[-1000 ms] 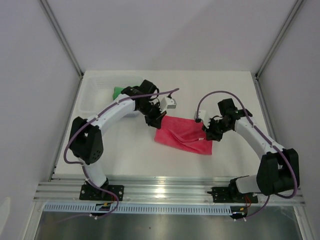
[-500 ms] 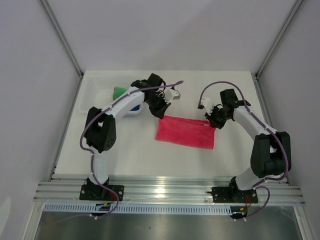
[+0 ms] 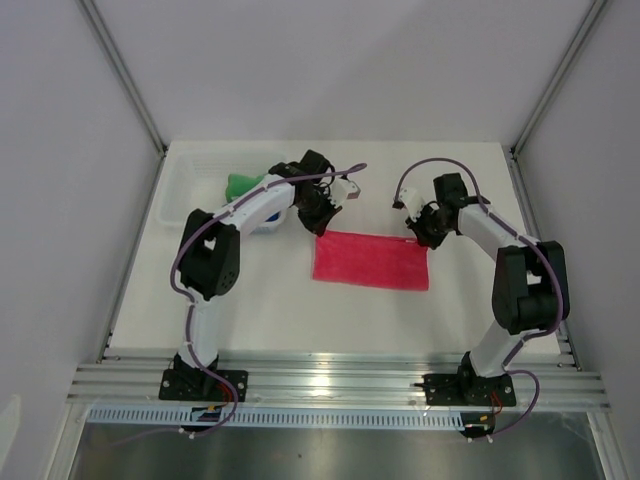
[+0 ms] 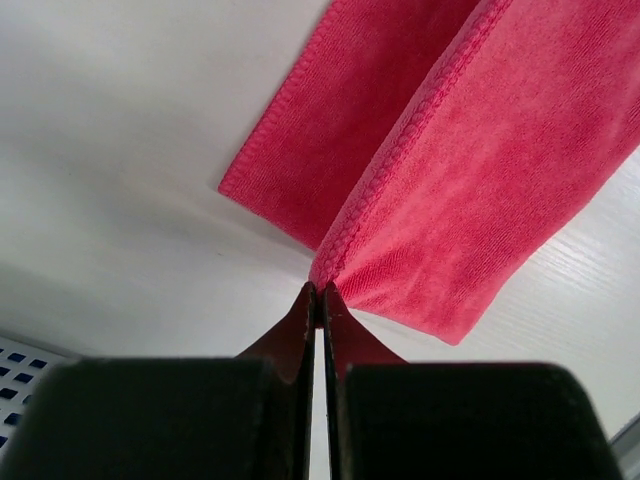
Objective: Roll the towels
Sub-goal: Fold the towel
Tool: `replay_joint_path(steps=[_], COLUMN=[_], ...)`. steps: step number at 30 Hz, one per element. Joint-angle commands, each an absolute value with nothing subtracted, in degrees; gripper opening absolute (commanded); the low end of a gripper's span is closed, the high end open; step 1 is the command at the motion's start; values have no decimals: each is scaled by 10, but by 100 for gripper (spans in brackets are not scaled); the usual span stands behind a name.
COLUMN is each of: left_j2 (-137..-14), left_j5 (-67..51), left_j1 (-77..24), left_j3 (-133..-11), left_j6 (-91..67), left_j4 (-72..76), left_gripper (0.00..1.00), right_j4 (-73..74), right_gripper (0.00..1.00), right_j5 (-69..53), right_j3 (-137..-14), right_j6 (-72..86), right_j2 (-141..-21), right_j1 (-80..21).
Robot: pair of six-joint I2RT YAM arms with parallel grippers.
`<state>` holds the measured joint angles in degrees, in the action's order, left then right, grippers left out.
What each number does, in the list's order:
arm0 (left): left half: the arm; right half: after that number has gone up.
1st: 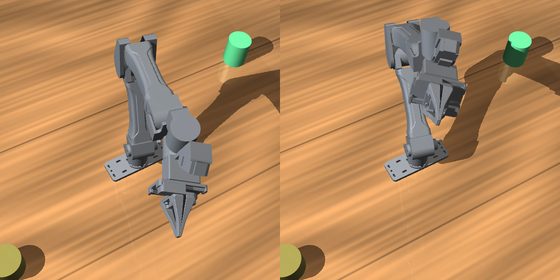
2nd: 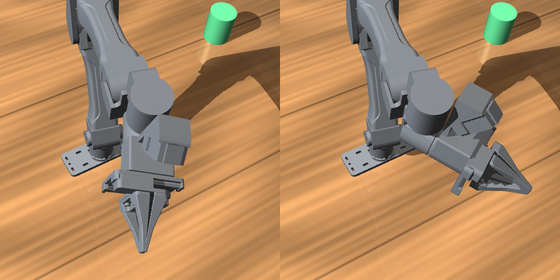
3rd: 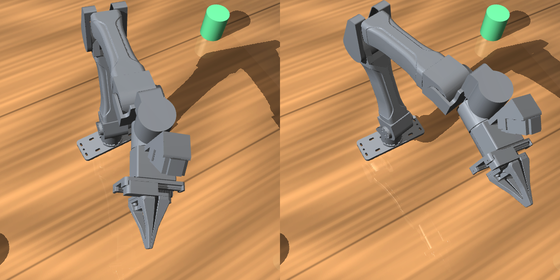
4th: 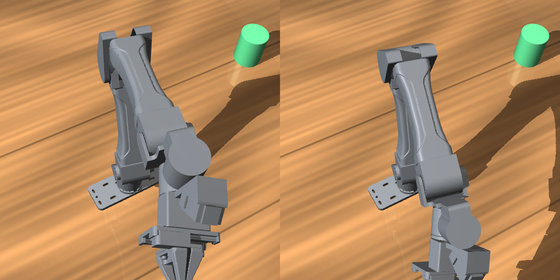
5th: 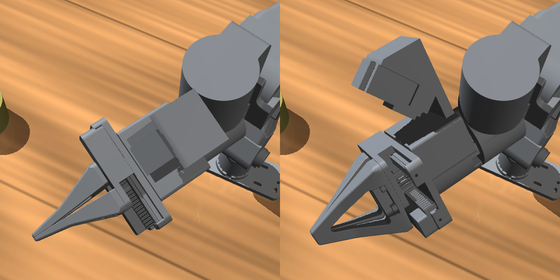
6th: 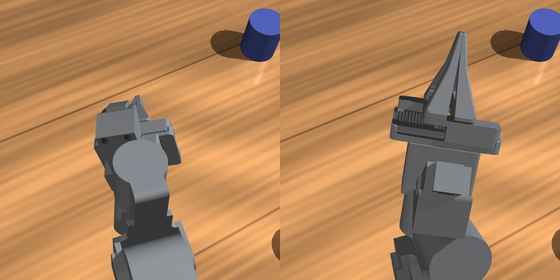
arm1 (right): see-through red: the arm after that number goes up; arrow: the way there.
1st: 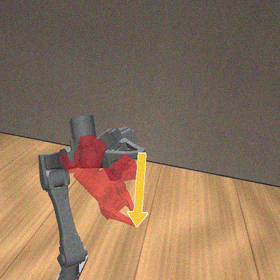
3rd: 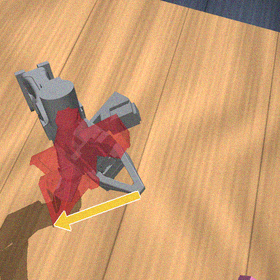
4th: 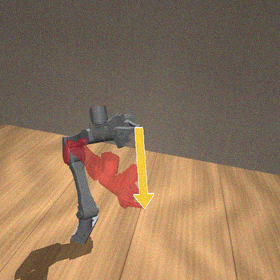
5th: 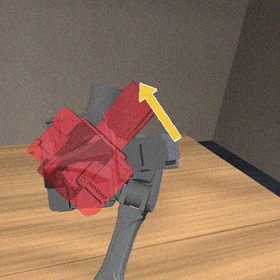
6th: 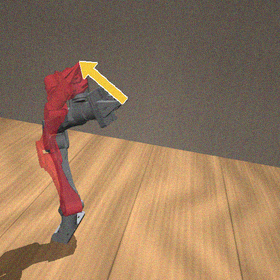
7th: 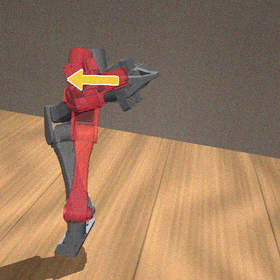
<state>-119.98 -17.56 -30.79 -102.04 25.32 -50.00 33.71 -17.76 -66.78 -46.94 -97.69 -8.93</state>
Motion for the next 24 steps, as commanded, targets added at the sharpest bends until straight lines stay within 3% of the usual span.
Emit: replay_joint_path(steps=[1,7,12,19,21,24], left_j2=[-1207,-1227,-1242,-1263,-1264,-1261], left_j5=[-147,-137,-125,-122,-121,-116], left_j1=[-301,-301,-301,-300,-301,-301], left_j3=[-1049,-1059,-1065,-1073,-1071,-1071], left_j6=[236,235,230,215,216,212], left_j4=[-483,-477,-468,-464,-463,-456], left_gripper=[1,1,7,9,11,22], right_j4=[309,298,274,267,265,260], right_gripper=[0,0,1,15,24,31], right_j5=[-157,-133,-105,-77,-69,-52], right_j3=[-702,-714,-710,-723,-729,-735], right_j6=[-451,-438,-422,-379,-373,-363], right_j2=[-997,-1026,-1040,-1073,-1077,-1074], right_j1=[-84,-84,-84,-85,-87,-87])
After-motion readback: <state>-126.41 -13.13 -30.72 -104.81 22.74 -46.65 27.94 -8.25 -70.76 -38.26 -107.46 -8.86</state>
